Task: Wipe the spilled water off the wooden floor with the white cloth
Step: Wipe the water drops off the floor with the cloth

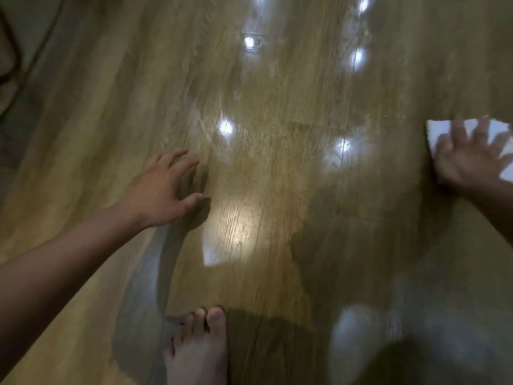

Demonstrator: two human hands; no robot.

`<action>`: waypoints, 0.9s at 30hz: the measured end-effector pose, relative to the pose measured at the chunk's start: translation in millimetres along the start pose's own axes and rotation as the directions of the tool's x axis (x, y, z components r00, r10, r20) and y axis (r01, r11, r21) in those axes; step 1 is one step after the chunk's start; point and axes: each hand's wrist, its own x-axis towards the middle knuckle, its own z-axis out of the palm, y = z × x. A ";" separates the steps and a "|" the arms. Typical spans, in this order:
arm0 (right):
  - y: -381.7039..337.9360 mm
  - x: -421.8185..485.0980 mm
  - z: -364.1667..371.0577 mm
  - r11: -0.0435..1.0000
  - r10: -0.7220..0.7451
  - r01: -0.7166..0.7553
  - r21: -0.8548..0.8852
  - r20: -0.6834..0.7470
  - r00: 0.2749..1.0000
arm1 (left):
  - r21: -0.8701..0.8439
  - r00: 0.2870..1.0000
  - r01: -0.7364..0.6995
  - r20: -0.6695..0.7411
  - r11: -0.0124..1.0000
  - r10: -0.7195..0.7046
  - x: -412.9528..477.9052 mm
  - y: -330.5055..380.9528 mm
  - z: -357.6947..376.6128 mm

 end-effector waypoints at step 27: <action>-204.0 -20.9 28.2 0.937 -0.349 0.350 -0.006 -0.092 0.933 | 0.053 0.983 -0.151 -0.096 0.987 0.156 73.7 4.9 0.5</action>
